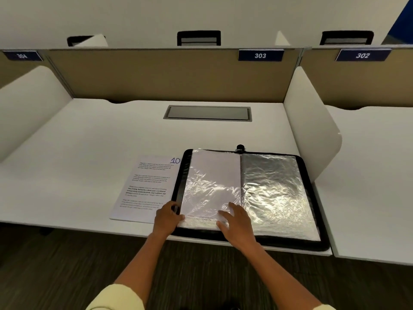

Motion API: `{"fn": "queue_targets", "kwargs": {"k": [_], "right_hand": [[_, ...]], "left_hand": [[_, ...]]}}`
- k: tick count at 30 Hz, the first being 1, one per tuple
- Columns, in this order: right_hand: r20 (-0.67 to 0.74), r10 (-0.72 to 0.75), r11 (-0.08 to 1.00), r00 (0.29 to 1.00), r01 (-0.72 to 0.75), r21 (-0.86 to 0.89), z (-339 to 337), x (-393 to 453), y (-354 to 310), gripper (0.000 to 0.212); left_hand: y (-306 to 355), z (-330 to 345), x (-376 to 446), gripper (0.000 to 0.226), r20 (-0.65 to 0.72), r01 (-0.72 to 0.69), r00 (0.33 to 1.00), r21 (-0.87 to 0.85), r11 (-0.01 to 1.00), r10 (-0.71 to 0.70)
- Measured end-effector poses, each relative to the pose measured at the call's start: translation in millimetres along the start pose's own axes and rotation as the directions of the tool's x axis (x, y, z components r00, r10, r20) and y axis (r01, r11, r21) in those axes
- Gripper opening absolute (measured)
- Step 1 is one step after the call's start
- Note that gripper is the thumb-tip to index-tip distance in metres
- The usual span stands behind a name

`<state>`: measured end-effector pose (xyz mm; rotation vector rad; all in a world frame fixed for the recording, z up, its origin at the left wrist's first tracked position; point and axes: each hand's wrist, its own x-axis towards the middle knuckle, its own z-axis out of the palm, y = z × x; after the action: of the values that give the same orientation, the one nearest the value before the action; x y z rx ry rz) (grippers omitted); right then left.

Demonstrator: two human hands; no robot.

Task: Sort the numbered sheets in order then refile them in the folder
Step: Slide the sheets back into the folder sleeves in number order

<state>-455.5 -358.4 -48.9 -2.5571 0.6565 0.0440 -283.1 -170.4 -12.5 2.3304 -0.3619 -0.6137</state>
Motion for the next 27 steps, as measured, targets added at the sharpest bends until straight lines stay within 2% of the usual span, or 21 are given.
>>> {"fn": "queue_targets", "kwargs": {"k": [2, 5, 9, 18, 23, 27], "right_hand": [[-0.037, 0.008, 1.0, 0.999, -0.008, -0.01, -3, 1, -2, 0.052], [-0.106, 0.023, 1.0, 0.994, -0.025, -0.018, -7, 4, -5, 0.071], [-0.084, 0.035, 0.997, 0.996, -0.041, -0.069, -8, 11, -13, 0.077], [0.033, -0.05, 0.995, 0.998, 0.052, -0.08, 0, 43, -69, 0.09], [0.05, -0.037, 0.996, 0.998, 0.04, -0.081, 9, 80, -108, 0.096], [0.097, -0.014, 0.996, 0.995, 0.022, -0.088, 17, 116, -138, 0.085]], "left_hand": [[-5, 2, -1, 0.046, -0.032, -0.036, 0.999, 0.028, 0.999, 0.037], [-11, 3, -6, 0.047, -0.113, -0.115, 0.986, 0.092, 0.989, 0.125], [-27, -3, -3, 0.058, -0.175, -0.148, 0.965, 0.251, 0.957, 0.195], [-61, -39, 22, 0.067, -0.194, -0.097, 0.963, 0.399, 0.912, 0.187], [-95, -66, 50, 0.083, -0.152, -0.157, 0.952, 0.497, 0.853, 0.264], [-113, -86, 78, 0.083, -0.127, -0.2, 0.943, 0.519, 0.831, 0.306]]}}
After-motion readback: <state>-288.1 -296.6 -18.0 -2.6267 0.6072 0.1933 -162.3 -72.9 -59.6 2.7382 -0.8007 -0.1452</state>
